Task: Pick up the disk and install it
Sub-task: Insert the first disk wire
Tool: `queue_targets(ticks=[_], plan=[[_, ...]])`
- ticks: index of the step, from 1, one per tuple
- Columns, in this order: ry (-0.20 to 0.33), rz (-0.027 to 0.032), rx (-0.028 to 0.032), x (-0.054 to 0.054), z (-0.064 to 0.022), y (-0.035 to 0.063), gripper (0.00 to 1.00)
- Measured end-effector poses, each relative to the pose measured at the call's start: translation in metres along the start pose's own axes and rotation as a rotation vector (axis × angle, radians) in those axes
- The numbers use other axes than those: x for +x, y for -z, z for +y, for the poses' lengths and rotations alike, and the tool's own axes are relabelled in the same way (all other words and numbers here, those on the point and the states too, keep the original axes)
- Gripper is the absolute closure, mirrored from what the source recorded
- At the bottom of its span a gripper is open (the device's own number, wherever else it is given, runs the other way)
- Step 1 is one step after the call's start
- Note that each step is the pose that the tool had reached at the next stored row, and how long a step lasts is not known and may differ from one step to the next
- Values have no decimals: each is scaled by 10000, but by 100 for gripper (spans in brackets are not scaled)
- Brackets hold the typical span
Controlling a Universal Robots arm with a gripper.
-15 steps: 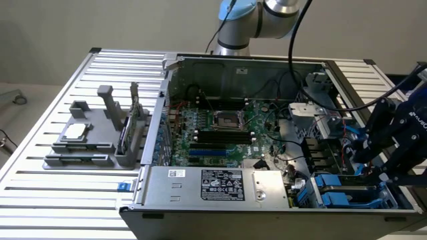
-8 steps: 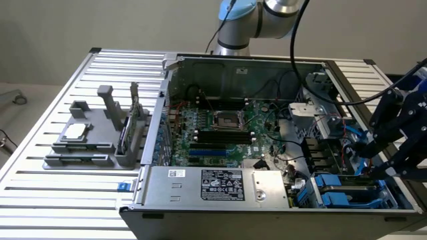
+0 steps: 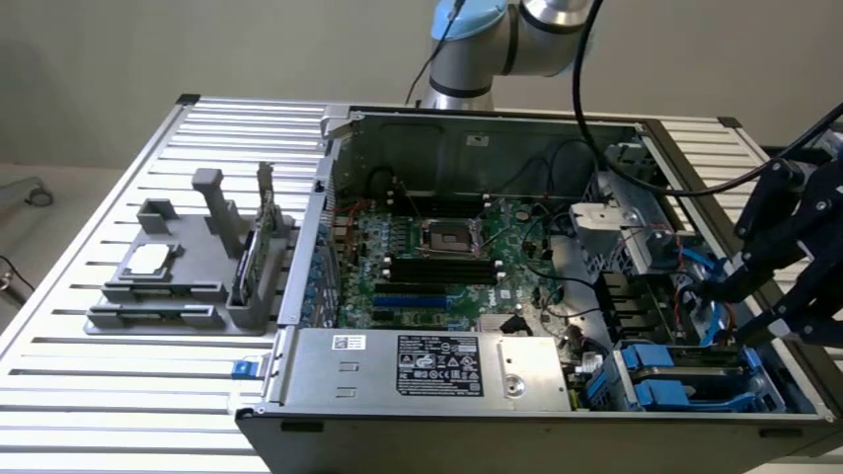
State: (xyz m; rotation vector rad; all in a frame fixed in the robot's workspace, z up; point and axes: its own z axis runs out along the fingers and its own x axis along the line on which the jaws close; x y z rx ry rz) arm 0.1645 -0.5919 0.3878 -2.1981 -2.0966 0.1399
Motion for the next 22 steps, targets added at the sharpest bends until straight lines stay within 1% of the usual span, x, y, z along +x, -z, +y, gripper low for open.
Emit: queue_targets(ticks=[3, 8, 10, 15, 17, 18, 19, 20, 21, 22], plan=[[1, 2, 0, -1, -31, 15, 58], [0, -7, 0, 19, -141, 2, 58], [-3, -24, -1, 74, -181, -4, 58], [-14, -101, -5, 274, -258, -16, 58], [-21, -168, -8, 362, -265, -16, 58], [-29, -218, -10, 398, -267, -17, 58], [-40, -290, -15, 427, -268, -18, 58], [-51, -377, -20, 447, -269, -17, 60], [-67, -489, -26, 459, -270, -18, 60], [-82, -601, -32, 467, -270, -18, 67]])
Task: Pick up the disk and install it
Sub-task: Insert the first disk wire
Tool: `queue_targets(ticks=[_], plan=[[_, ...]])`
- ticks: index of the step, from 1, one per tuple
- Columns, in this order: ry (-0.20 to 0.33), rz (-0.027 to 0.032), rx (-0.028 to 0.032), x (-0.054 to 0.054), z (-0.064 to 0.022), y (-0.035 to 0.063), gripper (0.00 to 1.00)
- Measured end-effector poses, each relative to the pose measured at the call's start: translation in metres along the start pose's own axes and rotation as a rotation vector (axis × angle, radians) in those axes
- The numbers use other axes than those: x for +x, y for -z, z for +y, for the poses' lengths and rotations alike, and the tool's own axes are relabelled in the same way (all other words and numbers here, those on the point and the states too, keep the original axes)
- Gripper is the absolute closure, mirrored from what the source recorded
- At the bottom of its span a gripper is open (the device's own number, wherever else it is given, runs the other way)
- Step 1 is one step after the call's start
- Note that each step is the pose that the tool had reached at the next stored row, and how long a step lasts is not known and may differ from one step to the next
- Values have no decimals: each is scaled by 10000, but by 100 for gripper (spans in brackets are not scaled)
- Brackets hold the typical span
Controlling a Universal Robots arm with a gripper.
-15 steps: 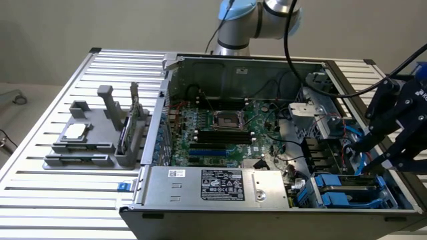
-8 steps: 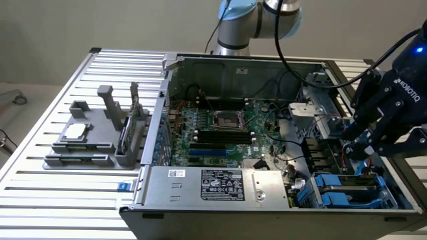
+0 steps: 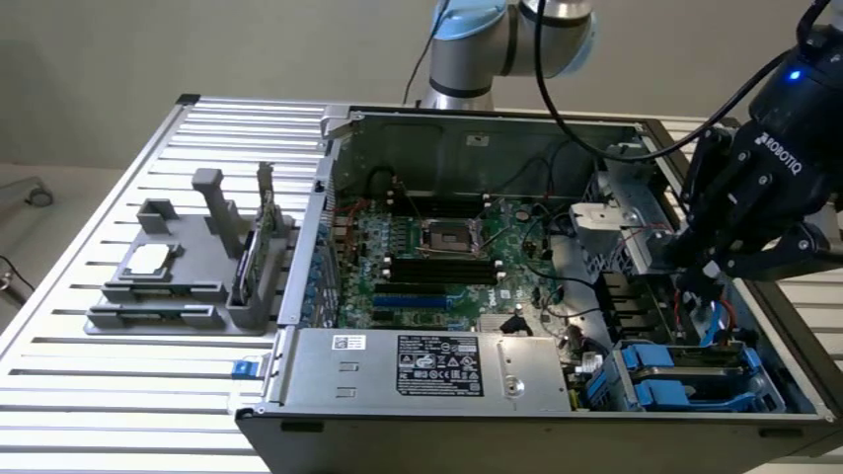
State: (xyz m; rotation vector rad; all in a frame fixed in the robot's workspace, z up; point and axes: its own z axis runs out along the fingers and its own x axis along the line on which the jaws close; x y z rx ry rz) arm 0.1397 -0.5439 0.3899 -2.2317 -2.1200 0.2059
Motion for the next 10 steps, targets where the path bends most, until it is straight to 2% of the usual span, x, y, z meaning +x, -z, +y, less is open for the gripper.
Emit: queue_targets(ticks=[3, 5, 6, 7, 10], plan=[[-45, -326, -20, 21, -1, 1, 67], [-68, -496, -35, 31, -1, 1, 67], [-76, -554, -46, 34, -1, 1, 67], [-80, -584, -55, 35, -1, 0, 67], [-83, -591, -64, 35, -1, 1, 67]])
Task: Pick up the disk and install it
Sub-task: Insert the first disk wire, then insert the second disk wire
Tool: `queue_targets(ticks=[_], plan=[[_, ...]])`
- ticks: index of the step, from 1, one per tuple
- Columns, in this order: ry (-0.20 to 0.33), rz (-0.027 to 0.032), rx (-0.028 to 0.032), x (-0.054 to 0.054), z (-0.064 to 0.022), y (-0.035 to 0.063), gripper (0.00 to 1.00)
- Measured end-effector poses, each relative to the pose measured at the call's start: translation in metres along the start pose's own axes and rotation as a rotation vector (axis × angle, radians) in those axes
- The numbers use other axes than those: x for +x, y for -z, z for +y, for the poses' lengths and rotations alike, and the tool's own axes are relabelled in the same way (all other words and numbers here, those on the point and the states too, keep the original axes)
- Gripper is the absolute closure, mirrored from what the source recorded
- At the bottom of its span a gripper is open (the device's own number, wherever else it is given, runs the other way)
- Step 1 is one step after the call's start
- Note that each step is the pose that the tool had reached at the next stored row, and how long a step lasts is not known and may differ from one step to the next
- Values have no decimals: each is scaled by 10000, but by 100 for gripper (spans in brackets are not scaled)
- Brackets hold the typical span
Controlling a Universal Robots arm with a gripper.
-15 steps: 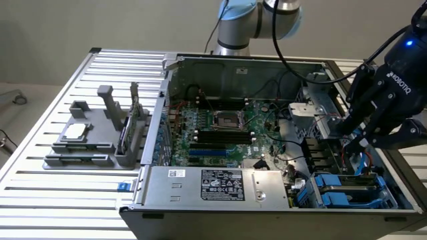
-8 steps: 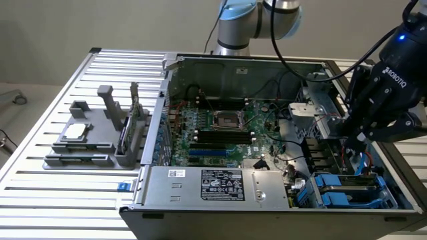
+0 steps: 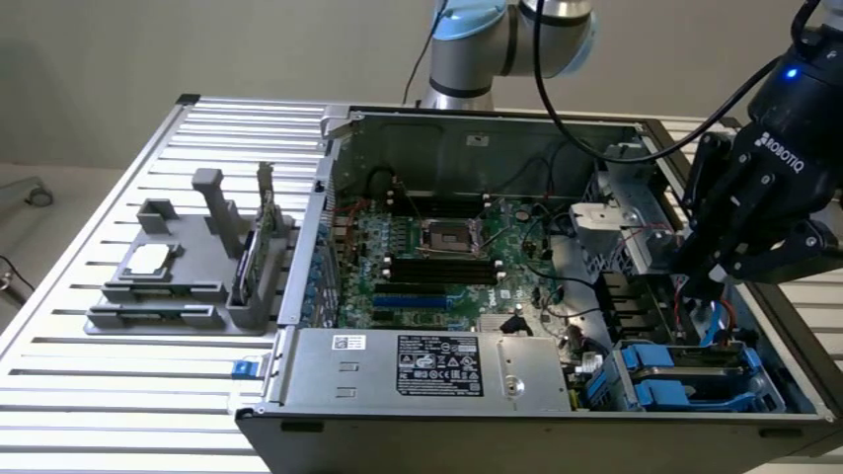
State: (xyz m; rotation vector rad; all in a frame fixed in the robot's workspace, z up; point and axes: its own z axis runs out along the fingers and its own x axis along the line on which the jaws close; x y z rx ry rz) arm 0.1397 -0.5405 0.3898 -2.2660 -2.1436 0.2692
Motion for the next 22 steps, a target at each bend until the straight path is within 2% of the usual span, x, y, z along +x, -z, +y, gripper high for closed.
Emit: queue_targets(ticks=[11, 16, 22], plan=[[-1, 0, -2, 1, 0, -2, 67], [-4, -8, -31, 19, 2, -27, 67], [-6, -18, -32, 53, 64, -74, 67]])
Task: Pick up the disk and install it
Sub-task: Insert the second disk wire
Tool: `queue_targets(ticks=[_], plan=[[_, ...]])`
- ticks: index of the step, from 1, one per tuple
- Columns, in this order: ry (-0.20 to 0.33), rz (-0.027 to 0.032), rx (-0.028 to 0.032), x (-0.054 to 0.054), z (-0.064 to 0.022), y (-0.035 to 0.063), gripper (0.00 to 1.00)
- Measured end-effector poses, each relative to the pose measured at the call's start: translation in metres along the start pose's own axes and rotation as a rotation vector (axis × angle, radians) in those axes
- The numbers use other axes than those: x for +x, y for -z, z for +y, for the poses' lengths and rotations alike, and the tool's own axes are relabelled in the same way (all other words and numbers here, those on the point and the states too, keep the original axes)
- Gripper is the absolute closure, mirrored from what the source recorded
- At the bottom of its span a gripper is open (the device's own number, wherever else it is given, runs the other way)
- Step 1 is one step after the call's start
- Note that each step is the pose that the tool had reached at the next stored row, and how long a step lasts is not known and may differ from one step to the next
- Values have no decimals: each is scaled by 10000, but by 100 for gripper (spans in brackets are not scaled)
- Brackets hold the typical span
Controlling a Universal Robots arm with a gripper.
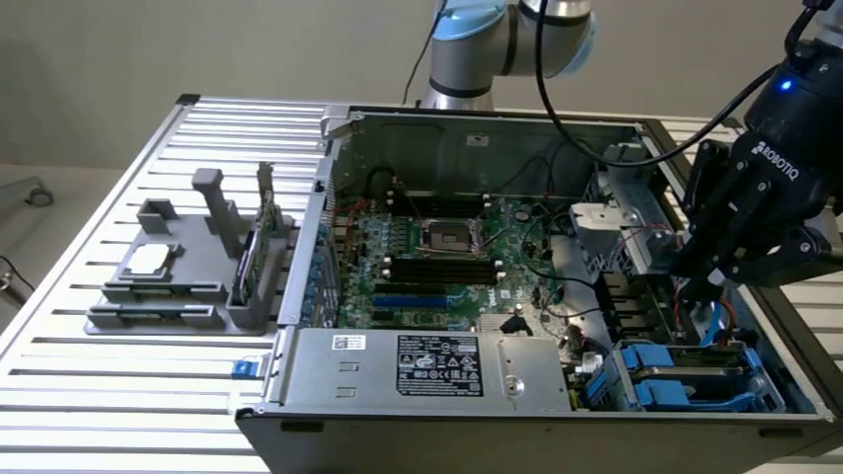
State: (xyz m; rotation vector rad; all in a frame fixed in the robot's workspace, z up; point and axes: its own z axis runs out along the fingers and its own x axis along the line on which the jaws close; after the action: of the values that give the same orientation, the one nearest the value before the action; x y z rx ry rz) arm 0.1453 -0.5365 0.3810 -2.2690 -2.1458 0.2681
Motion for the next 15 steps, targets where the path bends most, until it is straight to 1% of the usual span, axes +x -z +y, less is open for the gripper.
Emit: queue_targets(ticks=[2, 5, 7, 8, 13, 15], plan=[[-2, -14, 0, 26, 17, -9, 67], [-7, -54, -2, 72, 33, -9, 67], [-15, -110, -5, 91, 51, -4, 67], [-20, -157, -7, 95, 64, -3, 67], [-58, -447, -19, 100, 120, 5, 67], [-67, -517, -23, 101, 129, 5, 67]])
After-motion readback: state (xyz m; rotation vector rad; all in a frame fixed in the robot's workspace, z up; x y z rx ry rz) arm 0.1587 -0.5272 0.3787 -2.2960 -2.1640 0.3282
